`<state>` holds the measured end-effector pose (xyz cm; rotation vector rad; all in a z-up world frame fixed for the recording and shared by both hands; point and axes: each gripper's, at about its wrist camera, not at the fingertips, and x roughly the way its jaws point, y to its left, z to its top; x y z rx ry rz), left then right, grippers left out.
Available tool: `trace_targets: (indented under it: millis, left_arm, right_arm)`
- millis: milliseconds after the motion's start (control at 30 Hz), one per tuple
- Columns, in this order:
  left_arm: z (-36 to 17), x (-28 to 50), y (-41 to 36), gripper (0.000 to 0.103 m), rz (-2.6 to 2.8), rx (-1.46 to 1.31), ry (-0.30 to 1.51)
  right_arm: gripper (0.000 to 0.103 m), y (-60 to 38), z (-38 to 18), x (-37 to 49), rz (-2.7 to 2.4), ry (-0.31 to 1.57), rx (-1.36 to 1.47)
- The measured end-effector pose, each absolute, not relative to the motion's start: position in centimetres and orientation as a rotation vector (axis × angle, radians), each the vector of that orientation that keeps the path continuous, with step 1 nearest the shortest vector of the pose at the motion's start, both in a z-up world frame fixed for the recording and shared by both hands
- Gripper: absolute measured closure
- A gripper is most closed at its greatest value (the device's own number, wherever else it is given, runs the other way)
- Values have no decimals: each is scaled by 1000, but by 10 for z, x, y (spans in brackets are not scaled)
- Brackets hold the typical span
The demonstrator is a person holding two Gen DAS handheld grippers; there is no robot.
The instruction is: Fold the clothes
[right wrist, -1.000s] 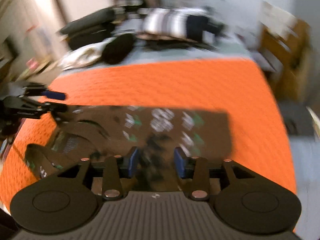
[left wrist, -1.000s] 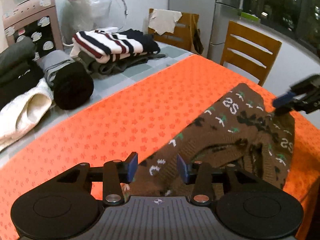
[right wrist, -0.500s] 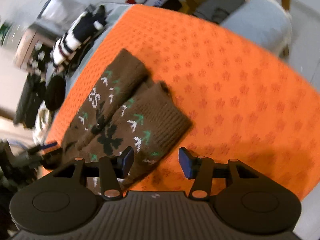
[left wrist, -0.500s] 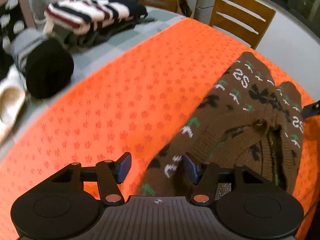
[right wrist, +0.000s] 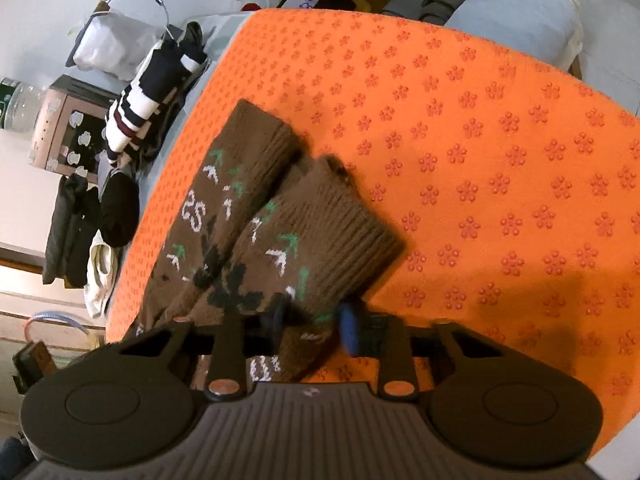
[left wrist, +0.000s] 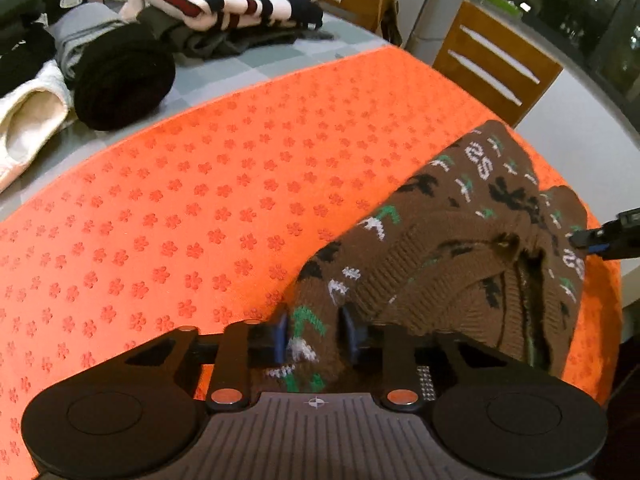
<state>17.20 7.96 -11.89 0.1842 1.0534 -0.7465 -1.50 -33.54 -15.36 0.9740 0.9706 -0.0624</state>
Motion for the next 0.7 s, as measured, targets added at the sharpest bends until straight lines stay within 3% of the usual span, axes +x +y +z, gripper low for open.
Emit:
trace_targets:
  millis: [400, 700]
  left_arm:
    - [-96, 116, 114, 84, -636, -31, 1089]
    - [-95, 52, 125, 87, -551, -390, 1178]
  right_arm:
    - [89, -327, -107, 65, 101, 937, 661]
    - [90, -320, -77, 167, 249, 948, 440]
